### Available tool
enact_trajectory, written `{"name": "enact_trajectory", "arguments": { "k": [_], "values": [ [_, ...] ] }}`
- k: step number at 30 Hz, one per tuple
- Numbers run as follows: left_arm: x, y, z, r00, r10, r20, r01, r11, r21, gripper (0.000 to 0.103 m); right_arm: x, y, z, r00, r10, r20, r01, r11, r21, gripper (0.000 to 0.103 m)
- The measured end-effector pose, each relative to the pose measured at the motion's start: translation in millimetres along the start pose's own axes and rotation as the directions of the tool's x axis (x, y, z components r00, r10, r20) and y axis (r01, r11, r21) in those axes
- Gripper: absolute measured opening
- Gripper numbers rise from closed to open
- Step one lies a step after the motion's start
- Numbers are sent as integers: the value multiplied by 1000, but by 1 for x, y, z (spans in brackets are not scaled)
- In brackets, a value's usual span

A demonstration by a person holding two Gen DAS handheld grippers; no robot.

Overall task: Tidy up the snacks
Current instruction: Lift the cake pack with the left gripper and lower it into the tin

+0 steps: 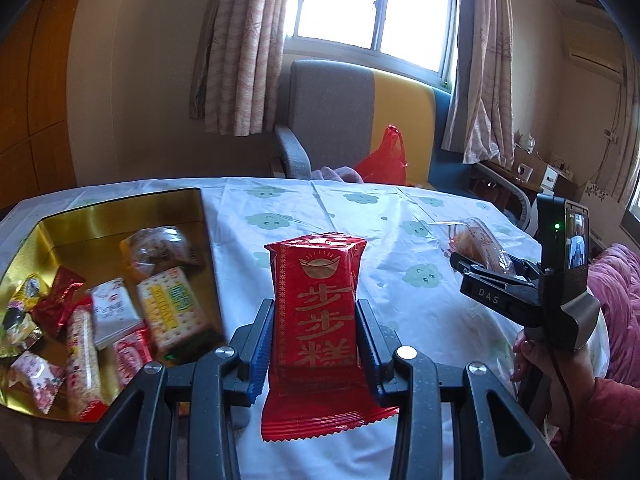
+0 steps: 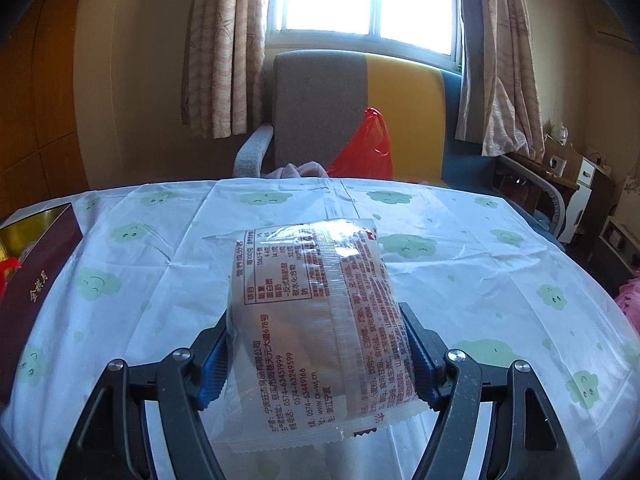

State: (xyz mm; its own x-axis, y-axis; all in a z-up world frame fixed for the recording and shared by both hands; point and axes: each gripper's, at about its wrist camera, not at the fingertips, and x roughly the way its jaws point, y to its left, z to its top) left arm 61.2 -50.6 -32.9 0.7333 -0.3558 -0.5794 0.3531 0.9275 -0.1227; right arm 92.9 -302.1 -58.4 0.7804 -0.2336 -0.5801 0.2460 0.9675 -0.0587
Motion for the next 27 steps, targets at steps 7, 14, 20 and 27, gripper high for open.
{"name": "enact_trajectory", "arguments": {
  "k": [7,14,20,27],
  "values": [
    [-22,34,-5,999,34,11,-33,997,-64,39,-8,-2,0,1000,-2,-11,2,1000,2,74],
    [-37,67,-7,998,66,20,-63,988,-140,39,-25,-6,-4,999,22,-32,-20,997,70,74],
    [-49,96,-9,993,116,29,-108,976,-186,39,-44,0,-6,998,60,-32,-56,992,115,74],
    [-57,143,-11,981,193,13,-182,946,-269,39,-58,19,-7,995,101,-28,-96,987,131,74]
  ]
}}
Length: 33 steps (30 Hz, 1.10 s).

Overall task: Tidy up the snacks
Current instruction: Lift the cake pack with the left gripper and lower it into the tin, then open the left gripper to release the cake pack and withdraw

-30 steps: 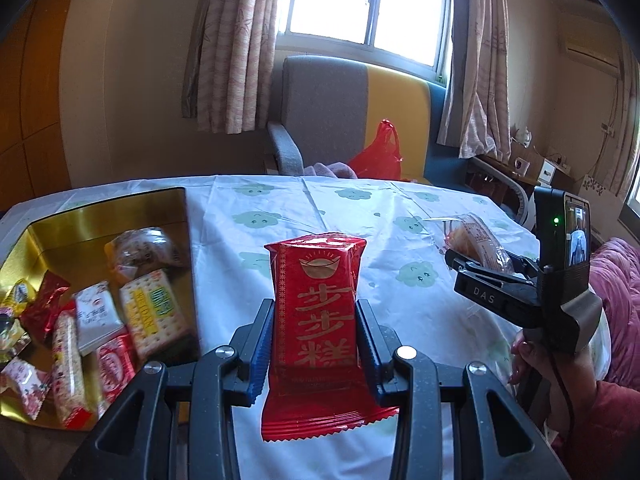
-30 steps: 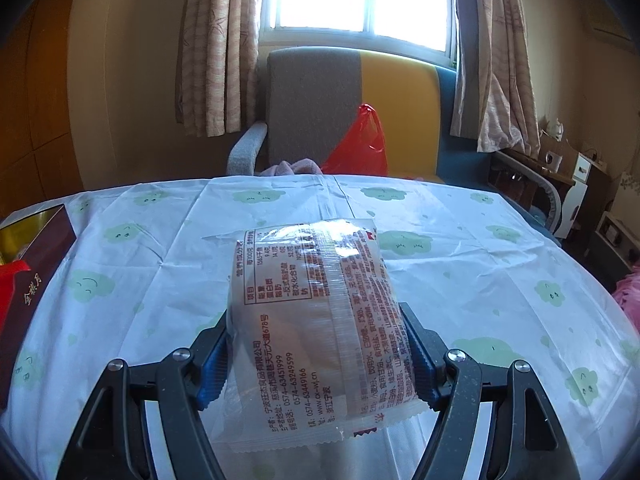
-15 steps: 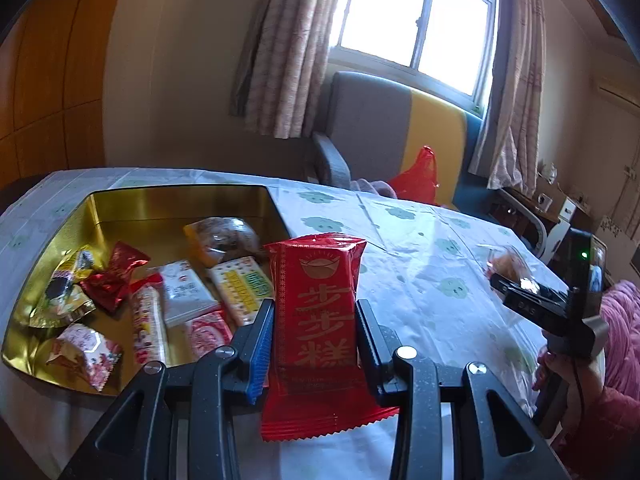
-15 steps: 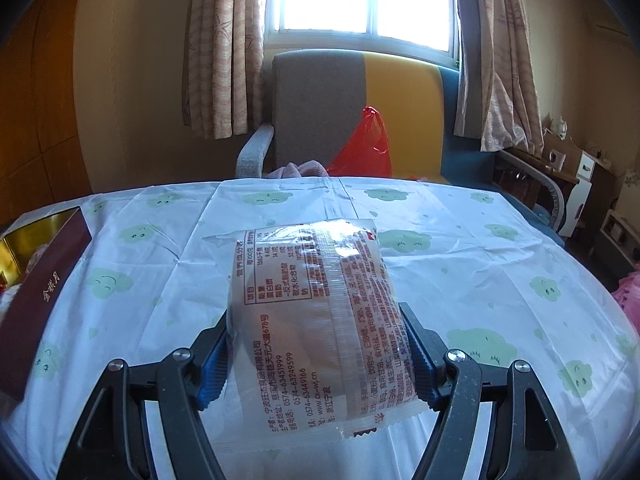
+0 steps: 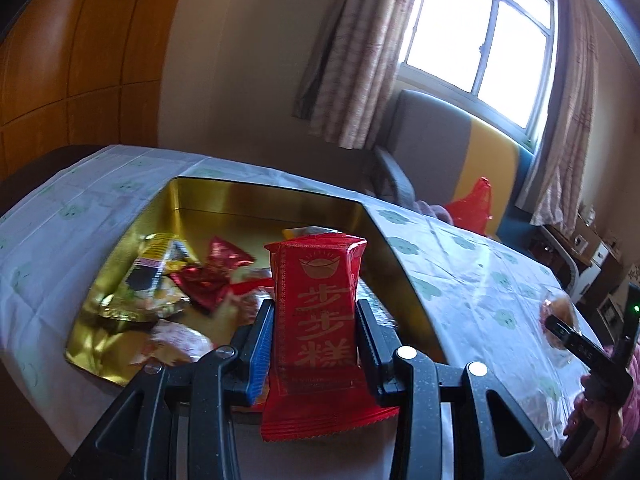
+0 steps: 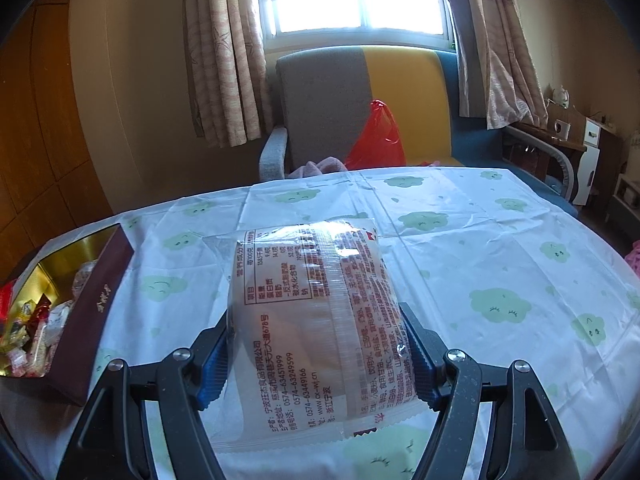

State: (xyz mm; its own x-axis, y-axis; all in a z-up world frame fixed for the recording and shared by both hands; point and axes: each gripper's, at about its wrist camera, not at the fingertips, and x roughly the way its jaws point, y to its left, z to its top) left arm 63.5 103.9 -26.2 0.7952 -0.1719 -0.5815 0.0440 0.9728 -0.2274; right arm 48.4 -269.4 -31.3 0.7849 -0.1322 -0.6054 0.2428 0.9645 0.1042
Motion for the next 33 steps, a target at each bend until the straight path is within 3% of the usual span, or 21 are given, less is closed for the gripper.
{"name": "enact_trajectory", "arguments": {
  "k": [5,12,18,24,29,33],
  "values": [
    [10,29,7,998,35,-45,-38,998,-53,39,-7,16,0,999,44,1,-44,999,2,74],
    [39,52,13,986,-14,-168,-8,992,-130,39,-14,34,4,996,90,7,-90,996,-7,74],
    [53,65,12,971,35,-236,-68,989,-134,40,-18,40,5,995,97,5,-97,995,-15,74],
    [49,72,13,965,108,-238,-138,984,-115,44,-15,42,4,995,102,-10,-102,995,-4,74],
    [34,69,5,977,80,-199,-108,985,-135,48,-12,49,-1,992,121,-32,-121,993,-7,74],
    [26,61,2,983,73,-170,-89,992,-88,48,-12,55,-3,990,137,-40,-138,990,-18,74]
  ]
}}
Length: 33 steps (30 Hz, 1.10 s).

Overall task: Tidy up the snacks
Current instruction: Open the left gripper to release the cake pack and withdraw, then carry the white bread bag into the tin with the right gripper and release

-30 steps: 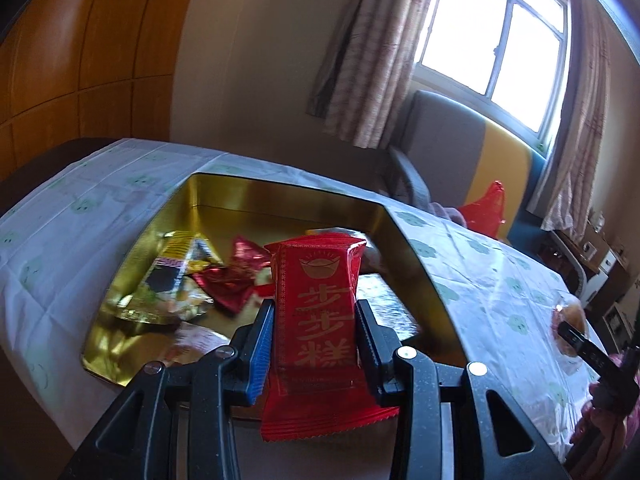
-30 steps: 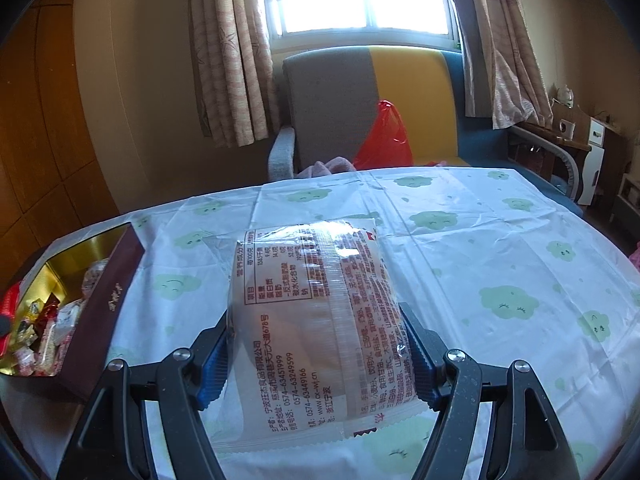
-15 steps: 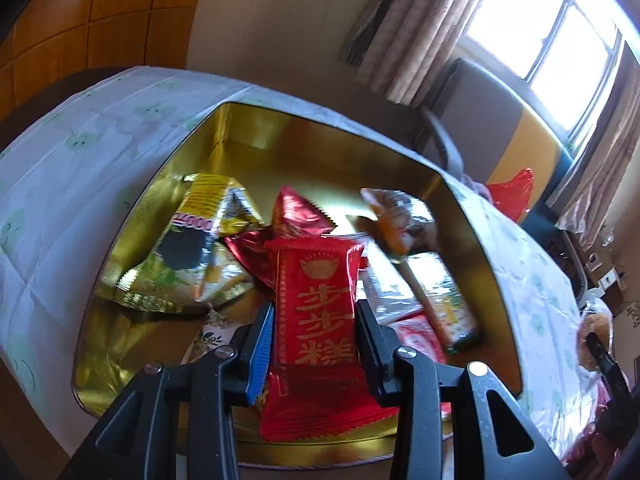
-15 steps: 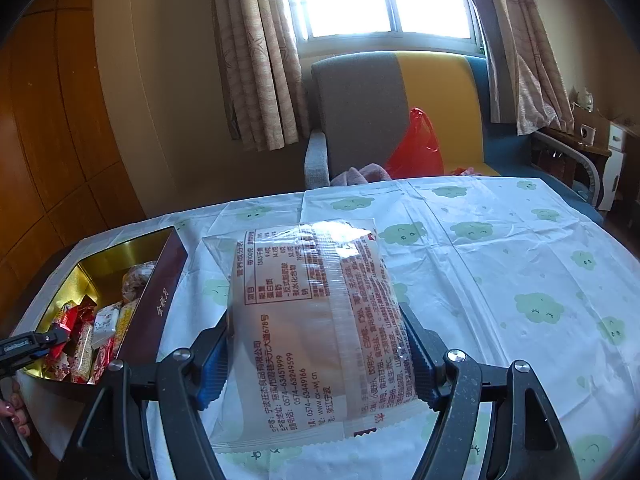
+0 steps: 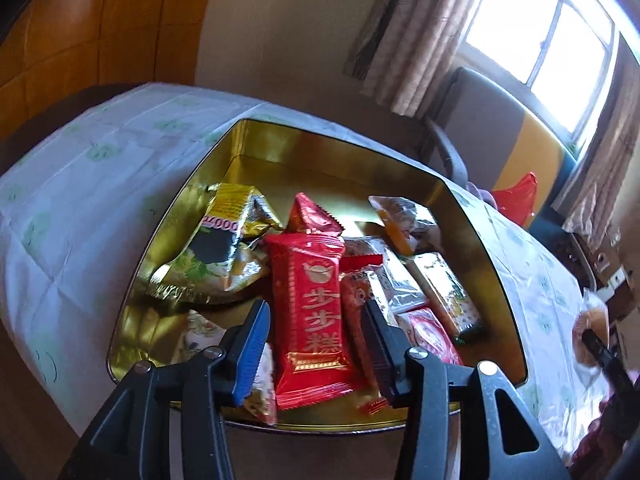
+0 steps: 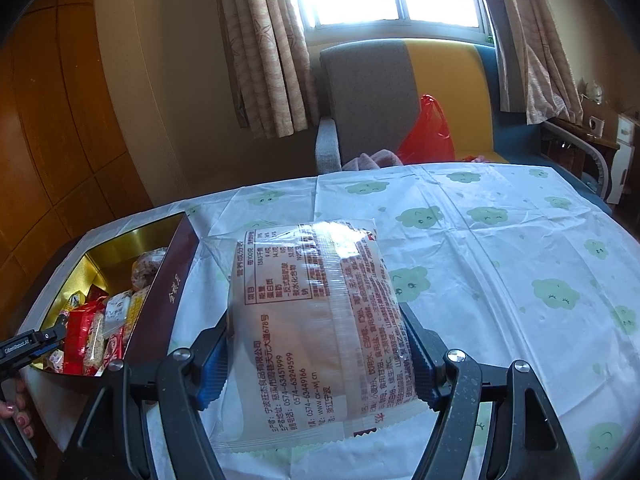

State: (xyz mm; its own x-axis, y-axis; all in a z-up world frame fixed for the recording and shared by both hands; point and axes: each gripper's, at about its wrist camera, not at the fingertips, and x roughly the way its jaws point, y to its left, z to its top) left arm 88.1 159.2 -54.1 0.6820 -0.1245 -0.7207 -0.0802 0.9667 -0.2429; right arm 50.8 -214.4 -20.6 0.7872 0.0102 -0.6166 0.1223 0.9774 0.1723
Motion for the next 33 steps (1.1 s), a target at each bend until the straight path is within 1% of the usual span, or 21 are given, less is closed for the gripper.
{"name": "enact_trajectory", "arguments": {
  "k": [1,3,7,10,15,20,24,26,30,33],
  "values": [
    [2,-2,0,1000,23,-4,-23,1000,21,40,0,2,0,1000,5,-1,-5,1000,-3,74],
    [10,-6,3,998,50,-26,-49,997,55,29,0,6,-1,1000,18,-2,-18,1000,-4,74],
    [28,-5,9,994,91,-67,-87,994,63,29,-2,14,0,999,42,-3,-42,999,-13,74],
    [30,-3,12,994,81,-73,-78,996,42,29,-3,21,2,998,65,-5,-65,998,-24,74],
    [14,-7,3,998,45,-47,-43,998,37,33,-4,38,8,993,117,-8,-117,992,-35,74],
    [-1,-18,-7,996,74,-42,-71,995,73,35,1,62,12,985,170,-30,-172,983,-69,74],
    [-13,-26,-11,997,74,-26,-71,992,100,43,7,87,14,974,216,-63,-222,969,-112,74],
    [-18,-30,-12,997,76,-11,-74,990,122,43,11,99,14,969,234,-81,-243,960,-137,74],
    [-24,-33,-13,994,105,5,-104,982,157,43,14,124,11,957,269,-109,-286,940,-188,74],
    [-28,-33,-14,995,98,10,-99,982,161,43,17,142,10,949,288,-126,-311,921,-235,74]
  ]
}}
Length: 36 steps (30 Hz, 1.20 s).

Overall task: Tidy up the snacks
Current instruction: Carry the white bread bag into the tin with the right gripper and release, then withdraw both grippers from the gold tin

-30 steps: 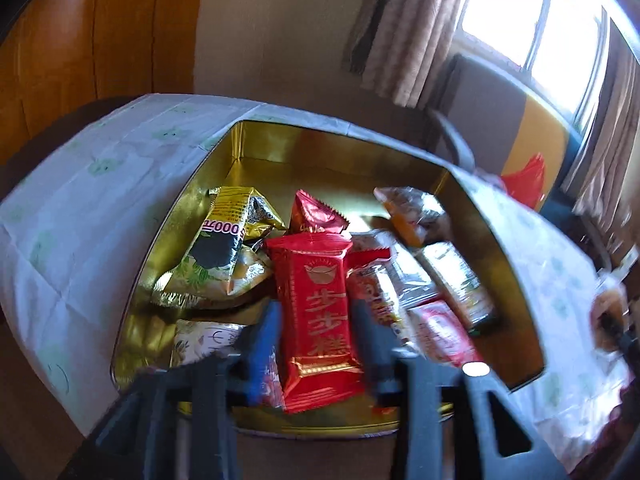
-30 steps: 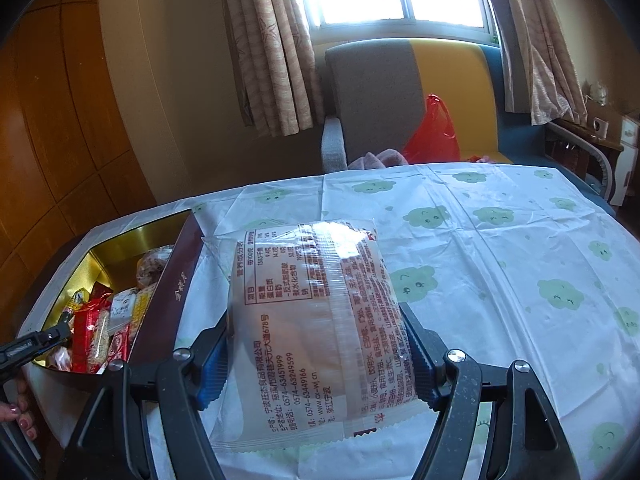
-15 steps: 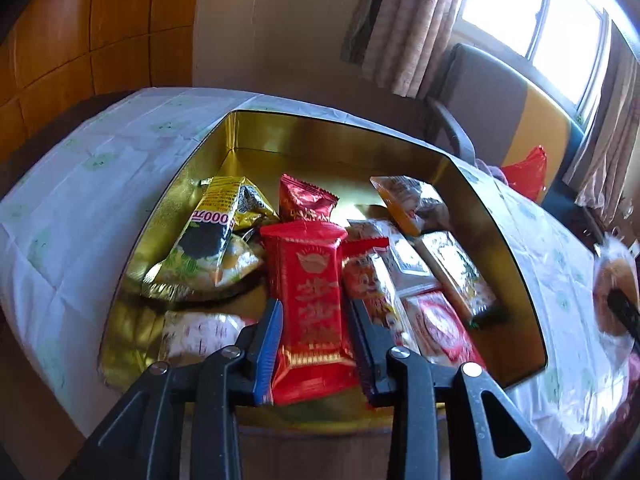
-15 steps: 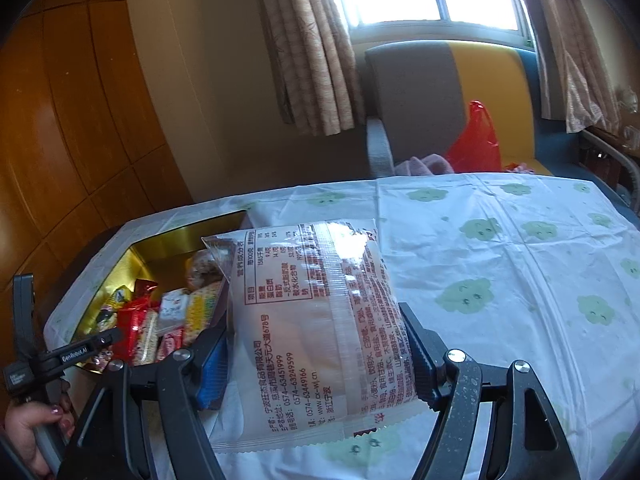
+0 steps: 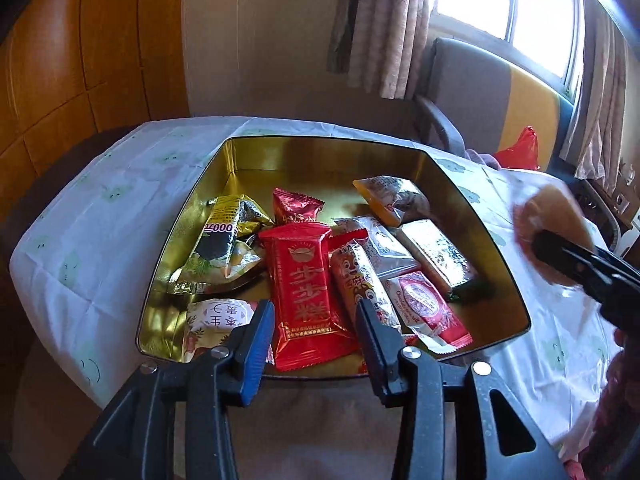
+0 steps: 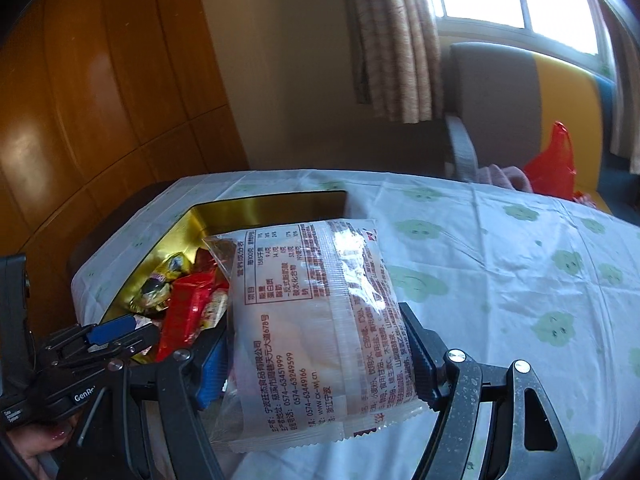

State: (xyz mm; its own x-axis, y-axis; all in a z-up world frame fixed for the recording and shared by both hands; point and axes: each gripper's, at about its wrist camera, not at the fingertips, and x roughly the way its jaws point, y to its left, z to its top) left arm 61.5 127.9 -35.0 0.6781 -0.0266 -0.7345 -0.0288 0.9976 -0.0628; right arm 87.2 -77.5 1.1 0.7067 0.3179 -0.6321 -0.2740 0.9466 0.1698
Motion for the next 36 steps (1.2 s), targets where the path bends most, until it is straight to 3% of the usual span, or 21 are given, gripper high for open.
{"name": "enact_trajectory", "arguments": {
  "k": [6,15,25,28,32,36],
  "values": [
    [-3,4,-6,1000,27,3,-27,1000,-2,43,18,19,3,999,28,-41,-30,998,-48,74],
    [-10,19,-12,999,33,-7,-33,996,-78,43,58,39,9,988,48,-145,-67,990,-127,74],
    [-17,41,-9,990,141,21,-137,982,-126,43,114,73,34,966,29,-256,-91,968,-236,74],
    [-16,45,-8,986,166,17,-162,977,-142,43,129,78,42,955,81,-284,-143,968,-207,76],
    [-17,47,-8,982,189,14,-185,971,-150,43,116,70,52,977,52,-208,-85,984,-155,95],
    [-17,47,-10,985,173,19,-167,971,-169,43,90,53,44,981,94,-171,-113,988,-101,94]
  ]
}}
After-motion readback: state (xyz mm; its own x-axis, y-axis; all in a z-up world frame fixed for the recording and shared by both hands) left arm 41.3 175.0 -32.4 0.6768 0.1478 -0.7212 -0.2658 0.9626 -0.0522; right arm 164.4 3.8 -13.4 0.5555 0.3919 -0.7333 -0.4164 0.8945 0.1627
